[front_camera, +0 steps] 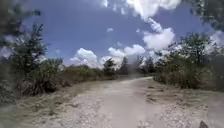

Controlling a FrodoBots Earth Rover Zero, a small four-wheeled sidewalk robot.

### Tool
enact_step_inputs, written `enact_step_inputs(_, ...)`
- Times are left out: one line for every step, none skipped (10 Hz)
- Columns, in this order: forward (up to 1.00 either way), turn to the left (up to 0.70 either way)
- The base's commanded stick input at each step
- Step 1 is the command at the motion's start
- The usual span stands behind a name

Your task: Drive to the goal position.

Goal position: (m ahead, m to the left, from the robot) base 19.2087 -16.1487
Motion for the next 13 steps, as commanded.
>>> enact_step_inputs(0.45,0.00)
enact_step_inputs(0.45,0.00)
enact_step_inputs(0.45,0.00)
enact_step_inputs(0.45,0.00)
enact_step_inputs(0.45,0.00)
enact_step_inputs(0.45,0.00)
enact_step_inputs(0.45,0.00)
enact_step_inputs(0.45,0.00)
enact_step_inputs(0.45,0.00)
enact_step_inputs(0.45,0.00)
enact_step_inputs(0.45,0.00)
enact_step_inputs(0.45,0.00)
enact_step_inputs(0.45,0.00)
